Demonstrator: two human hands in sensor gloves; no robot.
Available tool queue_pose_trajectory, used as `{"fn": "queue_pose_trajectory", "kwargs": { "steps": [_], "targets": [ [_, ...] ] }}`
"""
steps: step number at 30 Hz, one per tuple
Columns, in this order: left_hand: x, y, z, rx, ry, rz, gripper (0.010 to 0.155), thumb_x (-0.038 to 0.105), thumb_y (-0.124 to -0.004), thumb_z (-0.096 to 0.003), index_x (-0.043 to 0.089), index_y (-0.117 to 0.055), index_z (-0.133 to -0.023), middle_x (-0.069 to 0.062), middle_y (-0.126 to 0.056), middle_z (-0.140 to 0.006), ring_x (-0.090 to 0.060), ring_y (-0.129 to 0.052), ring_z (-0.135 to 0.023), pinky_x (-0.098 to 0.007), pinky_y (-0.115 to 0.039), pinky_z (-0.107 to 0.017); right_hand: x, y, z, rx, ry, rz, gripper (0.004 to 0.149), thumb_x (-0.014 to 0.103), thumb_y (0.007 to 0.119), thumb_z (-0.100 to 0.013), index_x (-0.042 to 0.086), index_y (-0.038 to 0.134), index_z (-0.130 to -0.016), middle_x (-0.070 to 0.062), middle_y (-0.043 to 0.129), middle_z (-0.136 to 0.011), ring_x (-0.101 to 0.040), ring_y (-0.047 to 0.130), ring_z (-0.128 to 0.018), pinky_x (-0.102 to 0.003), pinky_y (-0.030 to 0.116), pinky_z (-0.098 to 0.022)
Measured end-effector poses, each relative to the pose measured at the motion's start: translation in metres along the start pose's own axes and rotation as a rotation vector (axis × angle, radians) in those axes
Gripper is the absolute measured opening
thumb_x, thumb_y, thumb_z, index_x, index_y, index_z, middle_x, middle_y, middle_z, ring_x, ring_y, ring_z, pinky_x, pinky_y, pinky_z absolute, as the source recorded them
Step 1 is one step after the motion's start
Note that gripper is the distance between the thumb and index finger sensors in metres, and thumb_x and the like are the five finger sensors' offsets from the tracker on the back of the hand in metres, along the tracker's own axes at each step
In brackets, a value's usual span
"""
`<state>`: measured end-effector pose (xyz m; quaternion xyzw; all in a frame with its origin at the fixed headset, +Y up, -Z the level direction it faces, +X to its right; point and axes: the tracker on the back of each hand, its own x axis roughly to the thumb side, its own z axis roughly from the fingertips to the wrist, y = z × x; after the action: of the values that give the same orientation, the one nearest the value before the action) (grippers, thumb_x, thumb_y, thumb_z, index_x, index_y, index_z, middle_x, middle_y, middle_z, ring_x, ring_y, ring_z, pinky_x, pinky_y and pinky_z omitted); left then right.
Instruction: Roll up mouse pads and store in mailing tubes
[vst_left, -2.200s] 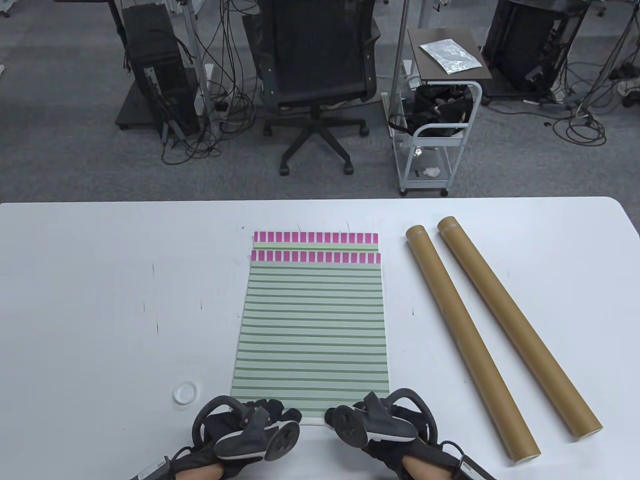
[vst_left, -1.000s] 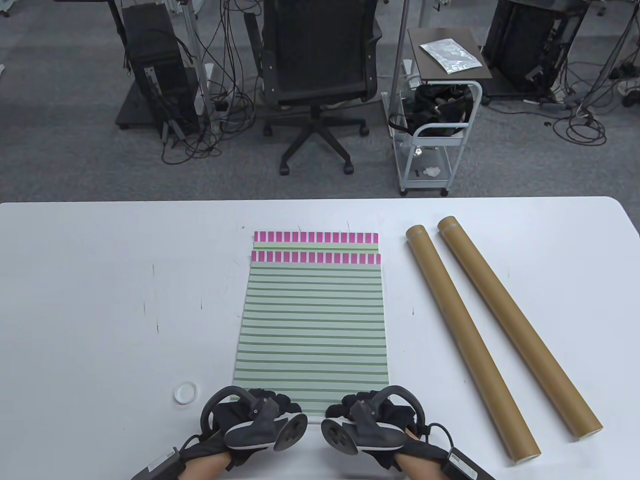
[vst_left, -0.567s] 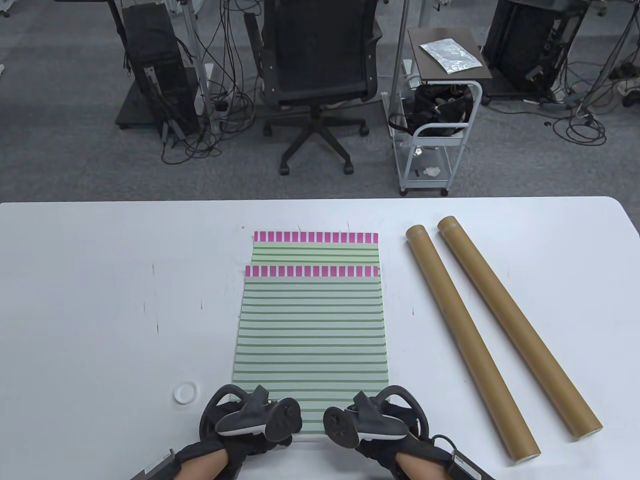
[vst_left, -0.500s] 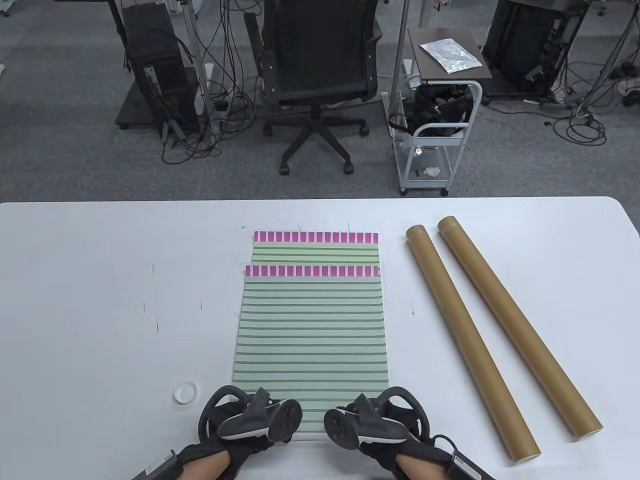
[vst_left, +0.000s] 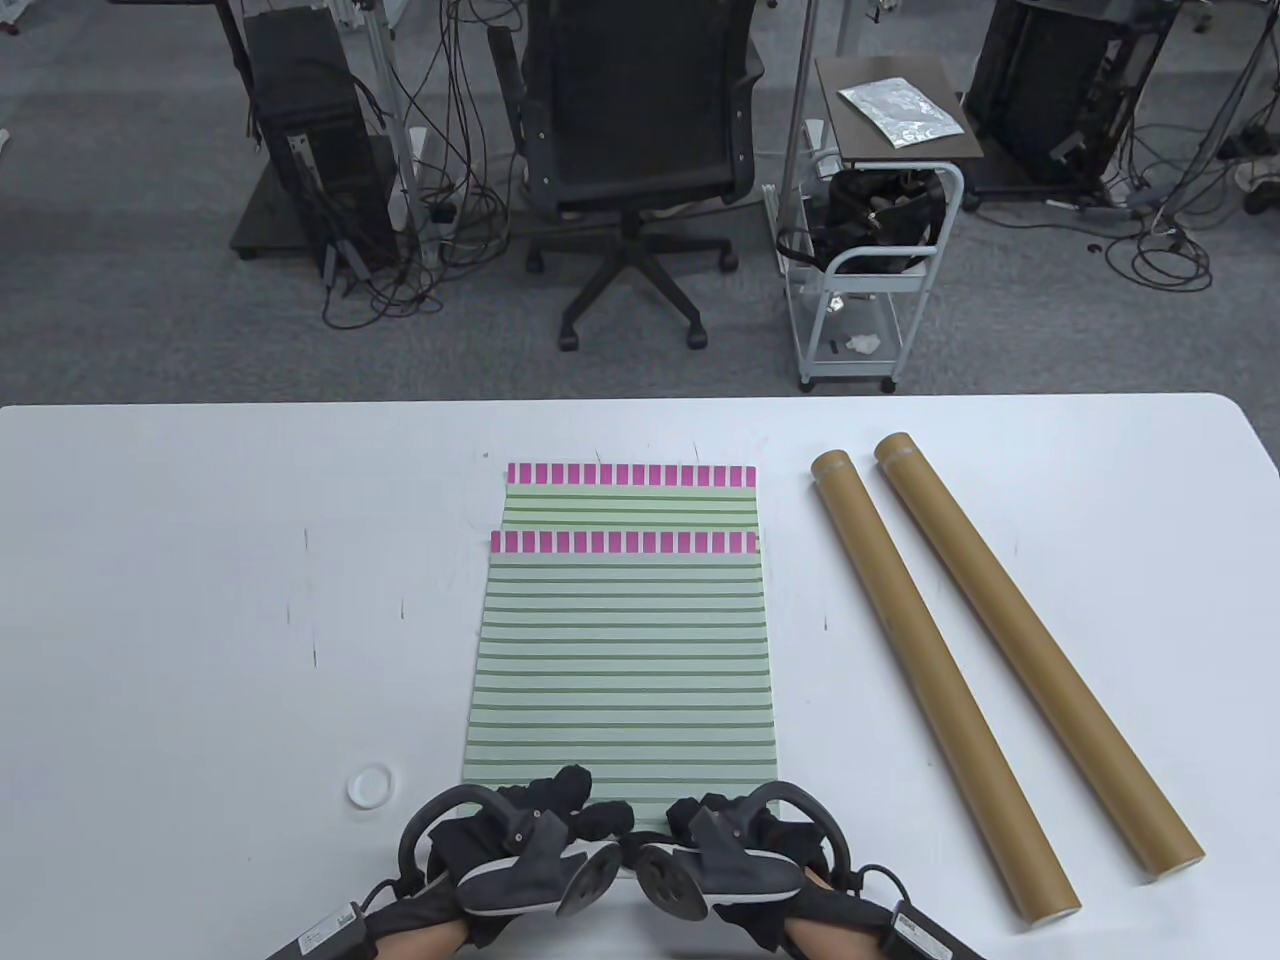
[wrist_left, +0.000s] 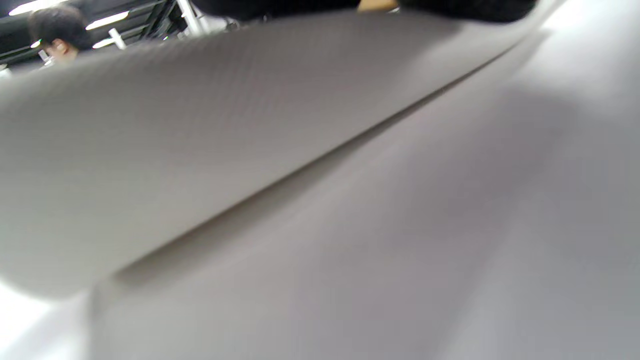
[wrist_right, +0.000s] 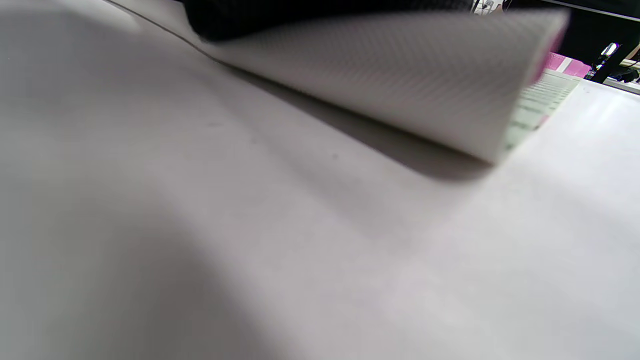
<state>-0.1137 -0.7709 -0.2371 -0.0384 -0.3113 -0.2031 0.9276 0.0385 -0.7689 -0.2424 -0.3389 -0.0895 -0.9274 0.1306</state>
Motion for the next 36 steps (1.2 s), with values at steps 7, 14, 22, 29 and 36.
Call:
{"fn": "queue_pose_trajectory", "kwargs": {
  "steps": [7, 14, 22, 29, 36],
  "targets": [
    [-0.001, 0.002, 0.005, 0.0, -0.017, 0.101, 0.047, 0.047, -0.076, -0.0379, 0.042, -0.071, -0.085, 0.015, -0.086, -0.079, -0.006, -0.097, -0.055, -0.016, -0.088, -0.04, -0.002, 0.0, 0.001, 0.012, 0.007, -0.032, 0.059, 0.022, 0.065, -0.044, 0.044, 0.042, -0.094, 0.005, 0.067, -0.081, -0.018, 0.081, -0.059, -0.035, 0.078, -0.05],
    [-0.003, -0.001, 0.001, 0.008, 0.034, 0.101, 0.052, 0.054, -0.076, -0.0308, 0.047, -0.07, -0.082, 0.019, -0.087, -0.074, -0.003, -0.097, -0.054, -0.014, -0.088, -0.039, -0.011, -0.005, 0.005, -0.027, -0.034, -0.129, 0.053, 0.039, 0.075, -0.039, 0.03, 0.065, -0.09, 0.002, 0.077, -0.082, -0.02, 0.088, -0.059, -0.035, 0.081, -0.049],
    [-0.004, 0.006, 0.001, 0.044, 0.034, 0.054, 0.045, 0.055, -0.079, -0.0332, 0.044, -0.08, -0.077, 0.018, -0.095, -0.068, -0.004, -0.101, -0.055, -0.016, -0.09, -0.041, -0.008, -0.006, 0.005, -0.107, -0.004, -0.06, 0.053, 0.036, 0.083, -0.035, 0.026, 0.072, -0.086, 0.003, 0.084, -0.076, -0.019, 0.093, -0.055, -0.034, 0.085, -0.045],
    [-0.012, 0.003, -0.002, 0.022, 0.04, 0.1, 0.045, 0.054, -0.076, -0.0366, 0.044, -0.076, -0.081, 0.017, -0.095, -0.065, -0.002, -0.101, -0.052, -0.014, -0.088, -0.037, -0.007, -0.01, 0.005, -0.16, 0.008, -0.005, 0.049, 0.032, 0.08, -0.038, 0.021, 0.076, -0.085, 0.002, 0.09, -0.07, -0.015, 0.097, -0.053, -0.03, 0.086, -0.043],
    [-0.021, 0.0, 0.0, -0.05, 0.011, 0.266, 0.052, 0.051, -0.076, -0.0366, 0.05, -0.062, -0.086, 0.017, -0.096, -0.062, -0.002, -0.103, -0.045, -0.011, -0.09, -0.028, -0.009, -0.01, 0.004, -0.082, 0.011, -0.081, 0.046, 0.029, 0.075, -0.039, 0.026, 0.072, -0.085, 0.006, 0.091, -0.068, -0.014, 0.098, -0.049, -0.027, 0.087, -0.038]
  ]
}}
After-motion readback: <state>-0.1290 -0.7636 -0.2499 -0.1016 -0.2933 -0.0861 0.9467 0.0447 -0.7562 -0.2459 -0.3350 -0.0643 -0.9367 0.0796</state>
